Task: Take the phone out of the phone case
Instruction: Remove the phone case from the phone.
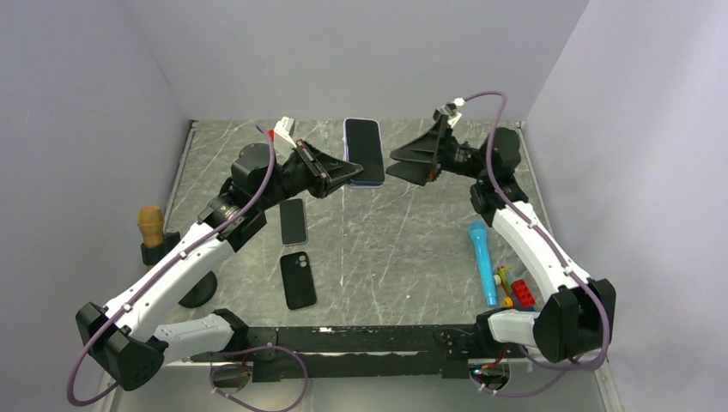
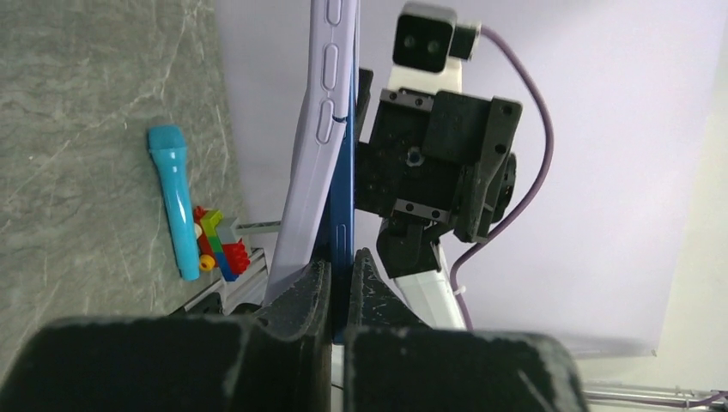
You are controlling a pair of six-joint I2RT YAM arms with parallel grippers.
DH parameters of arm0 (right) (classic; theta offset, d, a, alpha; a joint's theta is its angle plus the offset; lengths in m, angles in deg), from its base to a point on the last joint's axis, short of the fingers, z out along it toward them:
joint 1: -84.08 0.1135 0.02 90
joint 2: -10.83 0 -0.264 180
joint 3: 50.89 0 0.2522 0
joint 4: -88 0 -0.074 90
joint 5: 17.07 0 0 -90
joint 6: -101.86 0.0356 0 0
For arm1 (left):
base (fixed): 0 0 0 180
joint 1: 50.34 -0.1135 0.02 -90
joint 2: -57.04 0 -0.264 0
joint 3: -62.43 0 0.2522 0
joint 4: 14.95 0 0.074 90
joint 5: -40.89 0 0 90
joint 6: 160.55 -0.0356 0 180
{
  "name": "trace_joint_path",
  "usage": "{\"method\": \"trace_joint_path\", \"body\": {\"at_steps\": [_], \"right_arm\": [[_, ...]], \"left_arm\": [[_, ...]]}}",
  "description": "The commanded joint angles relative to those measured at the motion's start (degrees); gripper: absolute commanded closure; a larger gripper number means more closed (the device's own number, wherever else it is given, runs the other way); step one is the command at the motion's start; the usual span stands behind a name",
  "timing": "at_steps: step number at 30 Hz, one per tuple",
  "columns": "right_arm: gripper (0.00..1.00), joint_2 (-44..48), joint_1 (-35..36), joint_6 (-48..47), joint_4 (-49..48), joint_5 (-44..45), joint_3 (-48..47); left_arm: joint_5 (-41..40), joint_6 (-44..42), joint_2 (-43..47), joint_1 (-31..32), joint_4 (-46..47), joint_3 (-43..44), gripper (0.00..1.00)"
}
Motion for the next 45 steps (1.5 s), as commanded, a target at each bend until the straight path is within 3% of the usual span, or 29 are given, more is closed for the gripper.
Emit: {"method": "trace_joint_path", "body": {"at_steps": [1,3,6,11,17,22,33,40,45], "right_arm": [[0.15,4.62,-3.00,-1.96,-3.14,-3.69,3.00],[0.19,5.88,-2.73,-5.24,1.50,-3.24,3.18],[0.34,7.43,-2.22,-8.67,4.64,-2.62,4.20],[0.54,5.73,0.21,-8.46,2.79,-2.35,3.84],[0.58,2.69,4.57,-7.67,0.73,-0.66,1.17],[0.60,1.68,5.12,-1.82,-8.05,-0.63,3.04],[0.60,0.29,6.46,1.36,-12.70,0.93,3.34],[0.73,-2.07,7.81,0.39,-12.69,1.26,1.52],[0.70,-2.57,7.96,-0.19,-11.77,2.61,1.80]], "left_arm": [[-2.60,2.86,3.59,-0.85,6.06,2.76,1.00],[-3.17,3.77,4.39,-1.00,5.84,2.59,1.00],[-3.94,5.38,5.02,-1.26,5.39,2.49,1.00],[-4.56,8.75,5.86,-1.57,7.93,0.57,1.00],[-3.74,8.80,6.03,-1.57,7.74,0.71,1.00],[-3.74,8.60,6.62,-1.64,7.40,0.14,1.00],[-1.91,8.55,6.68,-1.73,8.66,-0.39,1.00],[-1.80,9.18,8.09,-1.76,9.54,-1.75,1.00],[-1.65,9.28,8.63,-1.76,9.70,-1.78,1.00]]}}
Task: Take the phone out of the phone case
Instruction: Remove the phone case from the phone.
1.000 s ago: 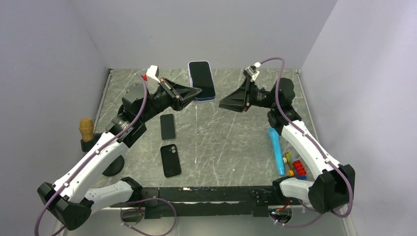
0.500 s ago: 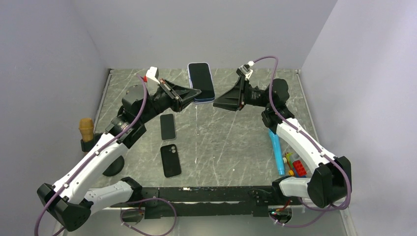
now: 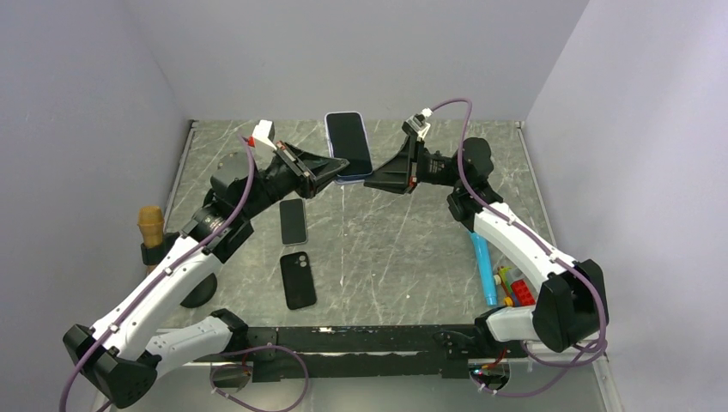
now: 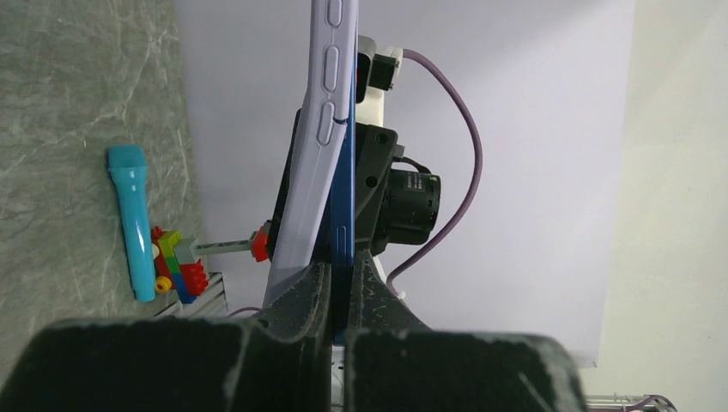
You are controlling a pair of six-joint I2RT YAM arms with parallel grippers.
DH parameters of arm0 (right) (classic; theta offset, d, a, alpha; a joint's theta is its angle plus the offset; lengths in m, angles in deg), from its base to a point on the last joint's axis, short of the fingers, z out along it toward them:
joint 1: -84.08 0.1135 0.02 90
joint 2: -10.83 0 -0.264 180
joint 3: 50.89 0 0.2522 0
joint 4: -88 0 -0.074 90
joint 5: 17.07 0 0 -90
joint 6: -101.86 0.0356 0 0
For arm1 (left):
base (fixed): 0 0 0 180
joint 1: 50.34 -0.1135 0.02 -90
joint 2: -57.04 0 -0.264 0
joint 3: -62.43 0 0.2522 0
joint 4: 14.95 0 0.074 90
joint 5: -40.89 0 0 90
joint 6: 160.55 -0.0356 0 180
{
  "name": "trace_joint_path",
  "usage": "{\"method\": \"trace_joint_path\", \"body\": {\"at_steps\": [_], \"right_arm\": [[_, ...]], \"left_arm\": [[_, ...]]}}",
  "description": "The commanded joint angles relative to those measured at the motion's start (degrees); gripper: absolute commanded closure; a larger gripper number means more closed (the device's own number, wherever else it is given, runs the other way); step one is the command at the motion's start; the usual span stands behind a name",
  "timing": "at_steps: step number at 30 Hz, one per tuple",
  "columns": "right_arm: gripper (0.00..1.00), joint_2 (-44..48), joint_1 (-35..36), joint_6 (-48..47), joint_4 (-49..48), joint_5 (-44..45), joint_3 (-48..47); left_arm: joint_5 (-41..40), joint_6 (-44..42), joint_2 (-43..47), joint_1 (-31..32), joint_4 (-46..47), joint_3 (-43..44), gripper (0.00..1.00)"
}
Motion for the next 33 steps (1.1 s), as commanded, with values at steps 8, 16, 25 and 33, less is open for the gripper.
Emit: {"method": "trace_joint_path", "body": {"at_steps": [8,16,25,33], "right_arm": [[0.71,-4.58,1.48,2.36,-7.82,4.27,-4.52],[1.00,-7.67,2.95,-4.42,-7.06,8.37,-7.09],[1.00,-7.01,3.67,-47.74,31.46,33.57,-9.85],[1.00,-9.40,1.90,-45.65,45.47,41.28,-11.23]], "left_arm": [[2.57,4.37,2.68,0.10,8.71,0.41,1.00],[6.59,7.13,3.14,0.22,10.68,-2.25,1.00],[8.16,6.38,4.96,0.84,5.31,-1.48,1.00],[6.40,-8.63,5.77,0.91,-11.54,-0.14,1.00]]}}
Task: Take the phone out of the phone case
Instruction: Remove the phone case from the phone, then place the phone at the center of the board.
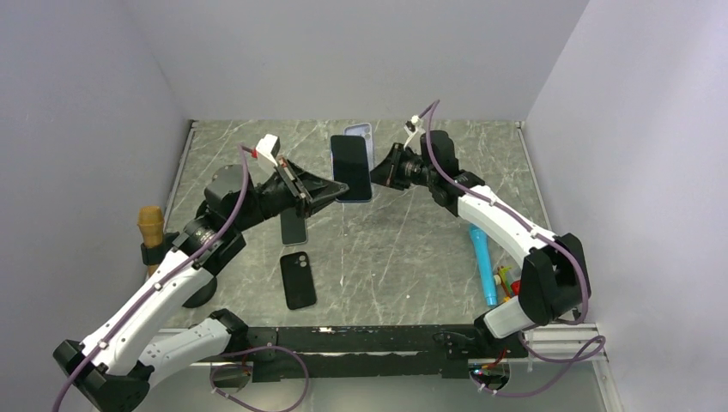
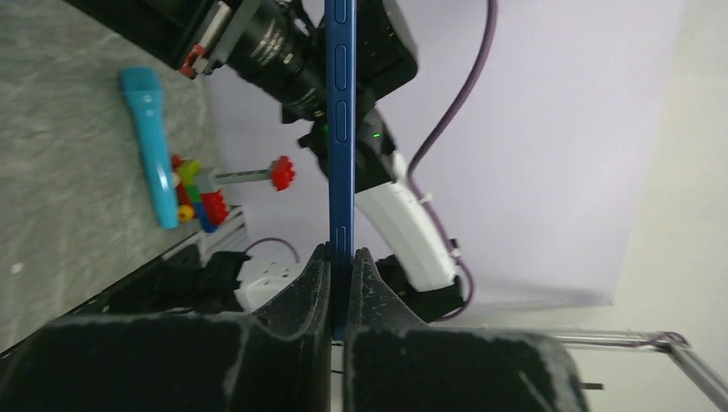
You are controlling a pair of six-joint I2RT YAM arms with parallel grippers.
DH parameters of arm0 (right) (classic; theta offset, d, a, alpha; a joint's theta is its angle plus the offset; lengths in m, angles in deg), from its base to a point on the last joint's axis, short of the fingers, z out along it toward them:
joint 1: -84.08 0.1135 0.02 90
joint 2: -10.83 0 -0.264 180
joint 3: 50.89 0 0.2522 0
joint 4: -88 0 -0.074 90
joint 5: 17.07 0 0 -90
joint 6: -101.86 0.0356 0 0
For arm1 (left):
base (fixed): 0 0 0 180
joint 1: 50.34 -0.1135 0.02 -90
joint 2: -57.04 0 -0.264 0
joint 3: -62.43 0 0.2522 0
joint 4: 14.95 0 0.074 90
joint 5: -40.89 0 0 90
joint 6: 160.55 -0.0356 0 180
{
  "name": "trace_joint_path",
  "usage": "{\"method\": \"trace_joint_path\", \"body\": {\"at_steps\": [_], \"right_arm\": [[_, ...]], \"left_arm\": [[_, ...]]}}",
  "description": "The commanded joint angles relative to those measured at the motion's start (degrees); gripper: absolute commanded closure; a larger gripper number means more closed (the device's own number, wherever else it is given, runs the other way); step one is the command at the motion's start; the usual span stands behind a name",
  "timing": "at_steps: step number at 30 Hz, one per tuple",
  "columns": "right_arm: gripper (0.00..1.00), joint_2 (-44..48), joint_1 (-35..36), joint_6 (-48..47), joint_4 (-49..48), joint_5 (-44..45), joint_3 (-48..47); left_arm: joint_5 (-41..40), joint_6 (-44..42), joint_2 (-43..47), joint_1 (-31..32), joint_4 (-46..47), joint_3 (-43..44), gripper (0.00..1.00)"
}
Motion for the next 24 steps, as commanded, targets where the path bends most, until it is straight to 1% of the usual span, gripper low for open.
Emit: {"method": "trace_joint_path", "body": {"at_steps": [1,3,5,8,10,12,14,17,19,21,24], "right_arm": [[1.00,-0.31,-2.61,-2.82,13.48,8.88,-2.39],[1.00,1.93,-5.10,-3.40,16.66,8.15,0.52],[1.00,5.41,-7.89,-5.29,19.77,6.93,3.25],[1.00,11.69,-10.85,-9.39,25.11,4.78,6.37],[1.00,14.20,-11.55,-12.18,29.15,0.44,7.22],[1.00,16.02,-11.21,-12.74,31.98,-5.19,9.03],[1.00,18.87,-10.54,-10.05,30.84,-10.12,13.90],[1.00,23.82,-9.58,-5.00,23.98,-17.68,21.75],[1.00,26.58,-8.74,-2.49,20.93,-19.44,25.67],[1.00,28.69,-8.02,-1.30,20.23,-19.45,27.78],[1.00,30.01,-7.99,-0.34,19.40,-19.92,29.87]], "left_arm": [[-0.78,-11.56,0.84,-0.05,-11.47,2.97,1.00],[-2.63,-15.63,0.91,-0.19,-14.71,0.89,1.00],[-2.23,-17.20,0.77,-1.10,-14.18,-3.51,1.00],[0.44,-16.40,-0.87,-3.59,-8.04,-11.75,1.00],[0.74,-17.35,-3.05,-5.43,-4.37,-15.49,1.00],[0.68,-19.93,-6.65,-7.32,-1.52,-17.37,1.00],[1.62,-22.62,-11.17,-9.13,-0.21,-17.55,1.00],[2.53,-26.78,-17.51,-11.64,1.57,-16.59,1.00],[4.20,-27.44,-21.40,-13.16,2.55,-15.84,1.00],[7.26,-27.06,-24.21,-14.17,3.21,-14.21,1.00],[6.77,-29.24,-27.26,-14.69,1.27,-10.48,1.00]]}}
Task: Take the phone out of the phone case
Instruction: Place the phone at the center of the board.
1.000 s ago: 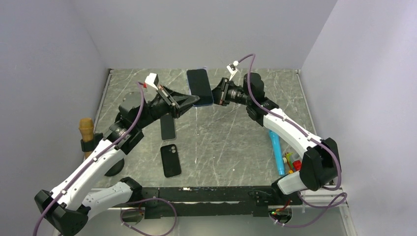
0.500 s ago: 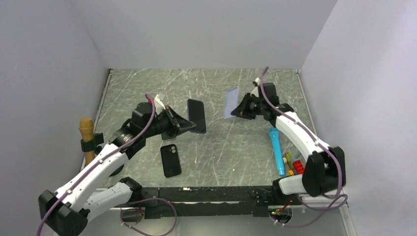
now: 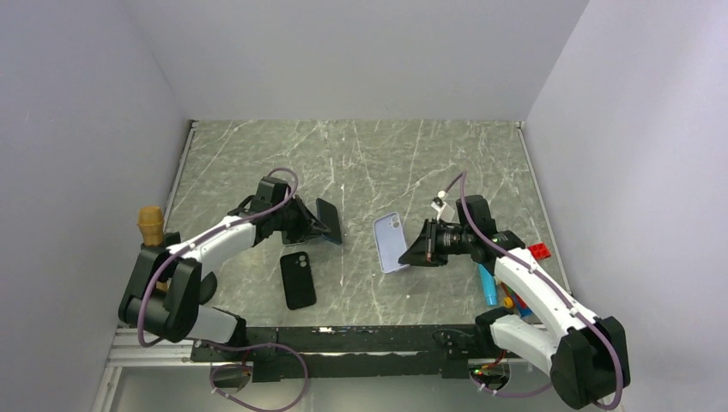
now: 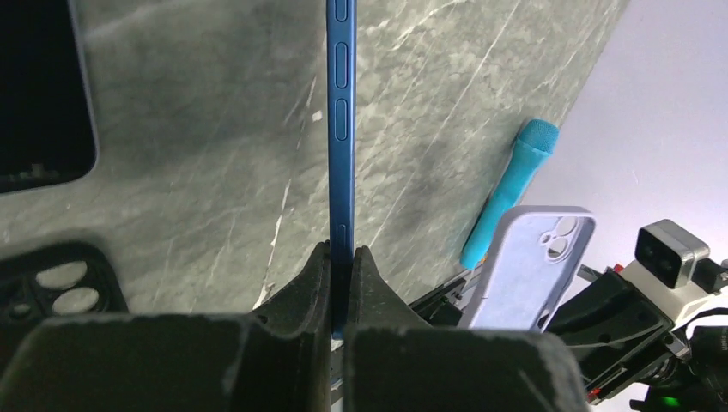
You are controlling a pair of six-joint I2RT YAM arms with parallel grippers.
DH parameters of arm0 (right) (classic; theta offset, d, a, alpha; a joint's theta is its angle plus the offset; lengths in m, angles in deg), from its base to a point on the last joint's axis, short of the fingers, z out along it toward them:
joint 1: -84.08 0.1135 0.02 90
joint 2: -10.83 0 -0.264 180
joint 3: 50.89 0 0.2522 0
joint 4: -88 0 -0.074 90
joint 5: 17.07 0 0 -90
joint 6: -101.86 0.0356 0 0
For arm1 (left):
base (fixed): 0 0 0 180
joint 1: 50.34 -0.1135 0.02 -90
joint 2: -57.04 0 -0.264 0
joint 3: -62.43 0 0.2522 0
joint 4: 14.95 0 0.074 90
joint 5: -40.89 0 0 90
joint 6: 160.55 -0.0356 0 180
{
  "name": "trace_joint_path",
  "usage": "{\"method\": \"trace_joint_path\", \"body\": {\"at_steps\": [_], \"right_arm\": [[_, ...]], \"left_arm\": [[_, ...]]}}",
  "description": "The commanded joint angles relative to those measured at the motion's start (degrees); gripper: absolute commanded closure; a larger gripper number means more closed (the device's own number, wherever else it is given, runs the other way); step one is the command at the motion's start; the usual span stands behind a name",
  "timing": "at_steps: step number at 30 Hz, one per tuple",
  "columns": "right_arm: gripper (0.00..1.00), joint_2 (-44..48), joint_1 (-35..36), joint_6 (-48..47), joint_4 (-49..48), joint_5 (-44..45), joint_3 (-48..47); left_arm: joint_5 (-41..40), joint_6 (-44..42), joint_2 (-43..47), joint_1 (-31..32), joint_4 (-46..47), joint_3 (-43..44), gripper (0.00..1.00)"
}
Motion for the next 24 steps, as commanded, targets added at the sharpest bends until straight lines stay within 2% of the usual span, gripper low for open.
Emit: {"method": "trace_joint_path", "body": {"at_steps": [1,9,14,24], "right_arm": [[1.00,3.09,0.30,3.82,-6.30,-5.07,1.65],[1.00,0.66,0.88,6.23,-12.00,-8.81,3.68],[1.00,-2.45,3.69,9.69,-18.43,-9.78,5.25],[1.00,-13.61,13.15,17.83,-36.22,-7.83,9.05]], "left_arm": [[4.91,-4.51,-3.04,-1.30,4.78,7.73,1.00],[6.82,-9.66,-14.37,-3.18,-2.61,13.66,1.00],[5.44,-8.44,-14.88,-3.33,-0.54,11.16,1.00],[2.79,-9.02,-15.77,-3.59,-6.03,10.03,0.93]]}}
